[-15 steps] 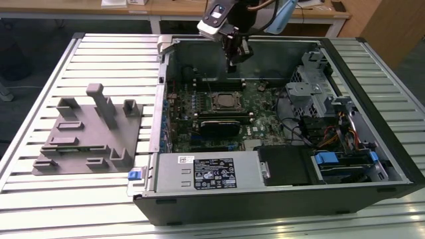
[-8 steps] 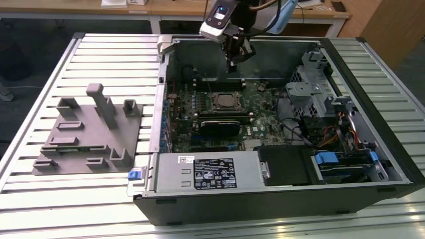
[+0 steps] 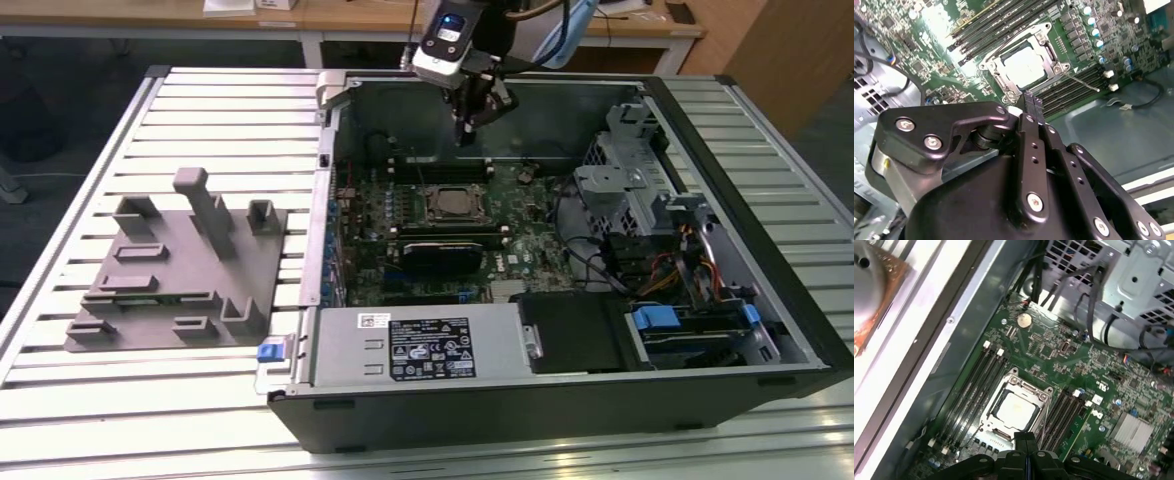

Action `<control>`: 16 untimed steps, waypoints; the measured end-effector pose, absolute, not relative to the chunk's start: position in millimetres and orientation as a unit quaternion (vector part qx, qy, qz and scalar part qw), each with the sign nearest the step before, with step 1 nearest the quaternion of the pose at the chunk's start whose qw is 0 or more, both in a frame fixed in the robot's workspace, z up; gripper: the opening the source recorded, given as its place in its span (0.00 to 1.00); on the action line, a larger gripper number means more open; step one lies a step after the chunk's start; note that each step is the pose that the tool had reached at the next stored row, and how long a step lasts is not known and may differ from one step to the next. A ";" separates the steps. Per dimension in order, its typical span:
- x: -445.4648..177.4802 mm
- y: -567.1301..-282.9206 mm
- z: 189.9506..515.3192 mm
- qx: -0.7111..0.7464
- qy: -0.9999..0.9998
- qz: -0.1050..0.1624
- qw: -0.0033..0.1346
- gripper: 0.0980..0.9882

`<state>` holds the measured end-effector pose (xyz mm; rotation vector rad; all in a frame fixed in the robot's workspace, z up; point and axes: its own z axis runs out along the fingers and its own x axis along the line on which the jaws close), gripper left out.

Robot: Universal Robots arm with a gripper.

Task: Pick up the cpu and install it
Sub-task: 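Install the first cpu locking lever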

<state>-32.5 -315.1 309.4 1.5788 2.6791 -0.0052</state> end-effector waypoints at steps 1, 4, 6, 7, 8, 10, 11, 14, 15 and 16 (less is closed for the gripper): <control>-32.5 -315.1 309.4 0.501 0.865 -0.002 0.016 0.01; -32.5 -315.1 309.4 0.482 0.876 -0.001 0.016 0.01; -32.5 -315.1 309.4 0.469 0.883 -0.001 0.016 0.01; -32.5 -315.1 309.4 0.462 0.887 -0.001 0.016 0.01; -32.5 -315.1 309.4 0.456 0.890 -0.001 0.016 0.01; -32.5 -315.1 309.4 0.443 0.896 -0.001 0.016 0.01; -32.5 -315.1 309.4 0.437 0.899 0.000 0.016 0.01; -32.6 -315.1 309.3 0.418 0.908 0.000 0.016 0.01; -32.6 -315.1 309.3 0.412 0.911 0.000 0.016 0.01; -32.6 -315.1 309.4 0.406 0.914 0.000 0.016 0.01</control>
